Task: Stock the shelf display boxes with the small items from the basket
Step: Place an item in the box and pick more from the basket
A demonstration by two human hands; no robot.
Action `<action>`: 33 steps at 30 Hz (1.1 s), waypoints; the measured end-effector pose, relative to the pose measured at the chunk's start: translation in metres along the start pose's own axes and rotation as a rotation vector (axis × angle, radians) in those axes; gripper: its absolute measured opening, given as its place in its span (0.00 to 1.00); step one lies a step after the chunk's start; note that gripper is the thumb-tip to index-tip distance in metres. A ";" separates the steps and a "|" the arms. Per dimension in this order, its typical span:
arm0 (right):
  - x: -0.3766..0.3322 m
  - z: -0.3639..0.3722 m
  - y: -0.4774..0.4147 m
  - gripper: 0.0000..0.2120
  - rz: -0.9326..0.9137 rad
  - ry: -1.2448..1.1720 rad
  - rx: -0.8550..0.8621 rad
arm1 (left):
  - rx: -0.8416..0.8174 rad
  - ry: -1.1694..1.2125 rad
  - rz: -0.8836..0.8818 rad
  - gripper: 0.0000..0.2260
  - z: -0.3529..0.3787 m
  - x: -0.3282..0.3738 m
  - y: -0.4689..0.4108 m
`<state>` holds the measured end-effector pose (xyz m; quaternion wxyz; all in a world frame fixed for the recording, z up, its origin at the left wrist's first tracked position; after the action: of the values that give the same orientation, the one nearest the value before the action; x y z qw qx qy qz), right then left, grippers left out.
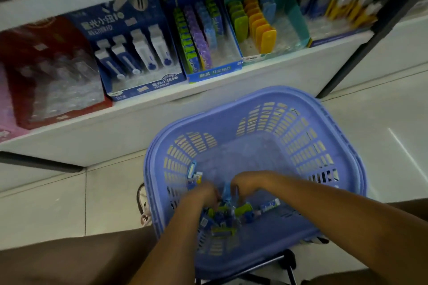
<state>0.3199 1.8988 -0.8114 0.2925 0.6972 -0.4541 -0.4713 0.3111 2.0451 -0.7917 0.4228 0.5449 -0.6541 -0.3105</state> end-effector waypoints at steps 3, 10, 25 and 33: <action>-0.008 0.010 -0.002 0.20 -0.126 0.097 -0.027 | 0.011 -0.104 -0.027 0.06 0.012 0.002 -0.002; -0.009 0.031 -0.004 0.20 -0.161 0.190 0.110 | 0.142 -0.195 0.045 0.12 0.037 0.007 -0.012; 0.005 0.010 0.005 0.13 -0.003 -0.049 0.111 | 0.200 0.094 -0.002 0.16 0.011 0.007 -0.016; 0.028 -0.078 0.074 0.04 -0.013 -0.719 0.147 | 0.331 1.012 -0.031 0.04 -0.064 0.025 0.015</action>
<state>0.3695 1.8410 -0.7309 0.0603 0.5090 -0.5562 -0.6541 0.3601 2.0270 -0.7442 0.5894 0.6956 -0.4004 0.0923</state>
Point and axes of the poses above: each hand's wrist, its own y-axis away from the middle knuckle, its own z-axis out of the palm, x = y × z, the point moved 1 cm from there along -y, towards the middle knuckle, and after that the axes turned 5 degrees about x, right-handed, at the moved point
